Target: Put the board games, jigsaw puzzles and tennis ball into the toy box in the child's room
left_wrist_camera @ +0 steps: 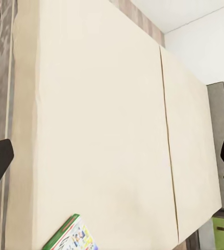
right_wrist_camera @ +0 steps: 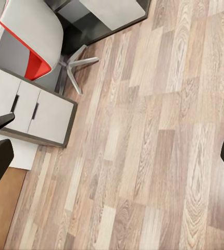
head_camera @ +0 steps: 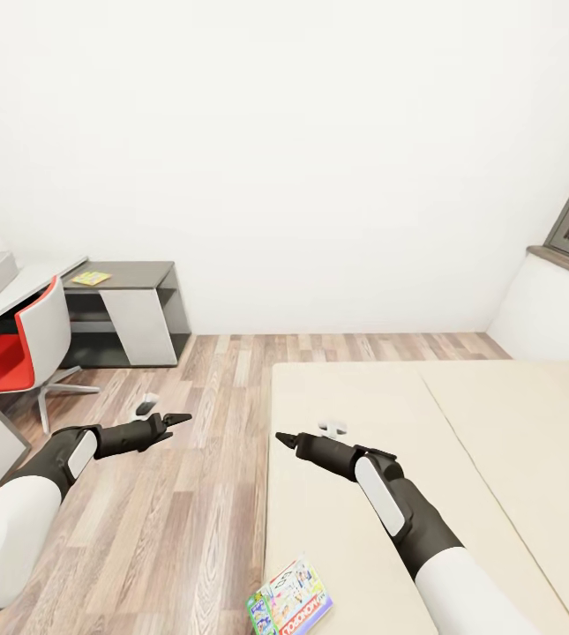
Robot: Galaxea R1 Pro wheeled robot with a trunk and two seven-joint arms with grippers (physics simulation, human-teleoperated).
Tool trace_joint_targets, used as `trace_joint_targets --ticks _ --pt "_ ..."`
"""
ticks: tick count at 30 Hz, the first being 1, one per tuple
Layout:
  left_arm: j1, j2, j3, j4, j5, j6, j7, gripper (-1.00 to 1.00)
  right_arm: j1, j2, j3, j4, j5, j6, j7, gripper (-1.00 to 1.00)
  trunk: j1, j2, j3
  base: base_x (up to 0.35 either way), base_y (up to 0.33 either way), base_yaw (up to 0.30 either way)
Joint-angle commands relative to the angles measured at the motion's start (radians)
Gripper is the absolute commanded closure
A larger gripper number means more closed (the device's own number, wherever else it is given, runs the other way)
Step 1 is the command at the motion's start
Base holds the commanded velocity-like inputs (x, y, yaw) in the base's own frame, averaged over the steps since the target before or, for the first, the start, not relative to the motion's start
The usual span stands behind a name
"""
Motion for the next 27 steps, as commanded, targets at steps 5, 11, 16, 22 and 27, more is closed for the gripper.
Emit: trace_joint_targets --ticks 5,11,16,22,27 --pt "-0.001 0.0 0.003 0.0 0.003 0.008 -0.001 -1.0 -0.001 0.0 -0.001 0.0 -0.003 0.005 0.001 -1.0 0.001 -0.002 -0.002 0.0 0.0 0.0" --pt "-0.001 0.0 0.003 0.0 0.003 0.008 -0.002 -1.0 -0.001 0.0 -0.001 0.0 -0.003 0.005 0.0 -1.0 0.001 -0.002 -0.002 0.0 0.0 0.0" --pt "-0.001 0.0 0.003 0.0 0.003 0.008 -0.001 -1.0 -0.001 0.0 -0.001 0.0 -0.003 0.005 0.001 -1.0 0.001 -0.002 -0.002 0.0 0.0 0.0" --pt "-0.001 0.0 0.003 0.0 0.003 0.008 0.0 -1.0 -0.001 0.0 -0.001 0.0 -0.004 0.005 0.002 -1.0 0.001 -0.002 -0.002 0.0 0.0 0.0" --pt "-0.001 0.0 0.003 0.0 0.002 0.008 0.001 -1.0 -0.001 0.0 -0.001 0.0 -0.005 0.005 0.002 -1.0 0.001 -0.002 -0.002 0.0 0.0 0.0"
